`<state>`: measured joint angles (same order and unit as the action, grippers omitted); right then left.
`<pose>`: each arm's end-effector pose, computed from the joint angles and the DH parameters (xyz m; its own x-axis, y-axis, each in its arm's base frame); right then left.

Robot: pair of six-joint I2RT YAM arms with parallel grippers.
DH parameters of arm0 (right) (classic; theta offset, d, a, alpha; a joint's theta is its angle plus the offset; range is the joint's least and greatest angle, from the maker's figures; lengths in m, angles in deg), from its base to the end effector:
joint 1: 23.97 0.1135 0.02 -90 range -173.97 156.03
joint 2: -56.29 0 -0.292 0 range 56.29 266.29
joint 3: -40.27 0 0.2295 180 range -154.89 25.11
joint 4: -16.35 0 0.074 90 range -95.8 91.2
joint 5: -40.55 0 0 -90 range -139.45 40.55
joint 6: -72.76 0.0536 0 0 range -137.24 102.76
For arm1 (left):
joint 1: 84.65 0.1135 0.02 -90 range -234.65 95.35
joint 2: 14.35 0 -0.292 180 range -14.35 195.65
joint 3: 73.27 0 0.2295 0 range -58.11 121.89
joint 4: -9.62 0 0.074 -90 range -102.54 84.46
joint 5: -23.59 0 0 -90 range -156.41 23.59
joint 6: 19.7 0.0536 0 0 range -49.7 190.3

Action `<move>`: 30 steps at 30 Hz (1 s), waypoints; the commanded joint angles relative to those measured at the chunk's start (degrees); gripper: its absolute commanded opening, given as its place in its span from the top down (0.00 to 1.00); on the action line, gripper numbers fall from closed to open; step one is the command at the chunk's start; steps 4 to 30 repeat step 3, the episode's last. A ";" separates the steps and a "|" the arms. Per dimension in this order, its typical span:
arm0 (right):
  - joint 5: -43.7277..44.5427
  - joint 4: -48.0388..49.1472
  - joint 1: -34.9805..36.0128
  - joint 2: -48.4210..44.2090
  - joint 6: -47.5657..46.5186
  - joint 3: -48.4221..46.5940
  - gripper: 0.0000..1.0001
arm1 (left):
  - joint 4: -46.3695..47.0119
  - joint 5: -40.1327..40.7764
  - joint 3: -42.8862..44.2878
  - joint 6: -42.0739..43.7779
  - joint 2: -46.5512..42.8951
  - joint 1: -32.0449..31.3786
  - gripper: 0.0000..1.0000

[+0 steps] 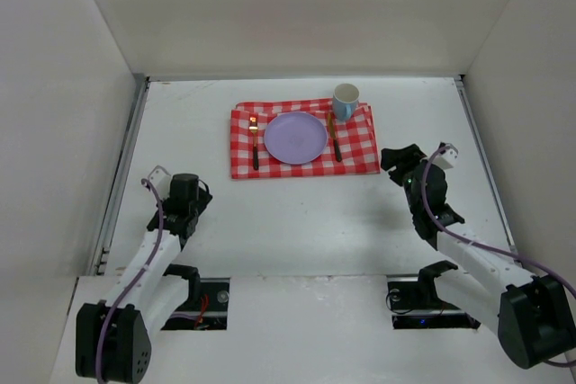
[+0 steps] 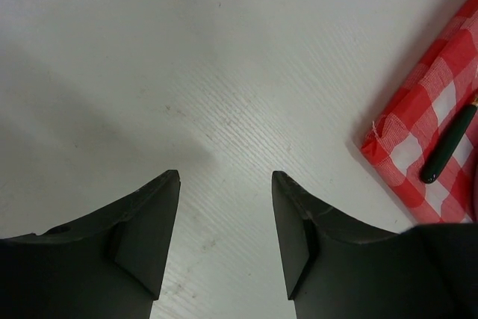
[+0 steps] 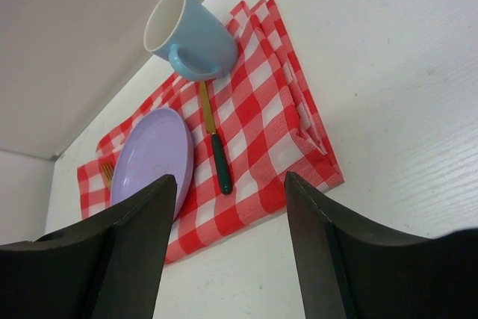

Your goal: Set the dinner table for one person

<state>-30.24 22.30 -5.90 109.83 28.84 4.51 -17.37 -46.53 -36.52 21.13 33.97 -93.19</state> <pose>0.1832 0.0412 0.2527 -0.1256 0.6745 -0.7275 0.1496 0.7378 0.6582 0.1490 -0.0039 0.2080 -0.3097 -0.6730 -0.6716 -0.5470 0.7039 -0.4531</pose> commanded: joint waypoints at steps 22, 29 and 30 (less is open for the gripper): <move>-0.39 3.24 -0.27 -0.98 -0.21 0.03 0.34 | 0.76 -0.63 3.81 1.00 1.96 -0.73 0.50; -0.39 3.24 -0.27 -0.98 -0.21 0.03 0.34 | 0.76 -0.63 3.81 1.00 1.96 -0.73 0.50; -0.39 3.24 -0.27 -0.98 -0.21 0.03 0.34 | 0.76 -0.63 3.81 1.00 1.96 -0.73 0.50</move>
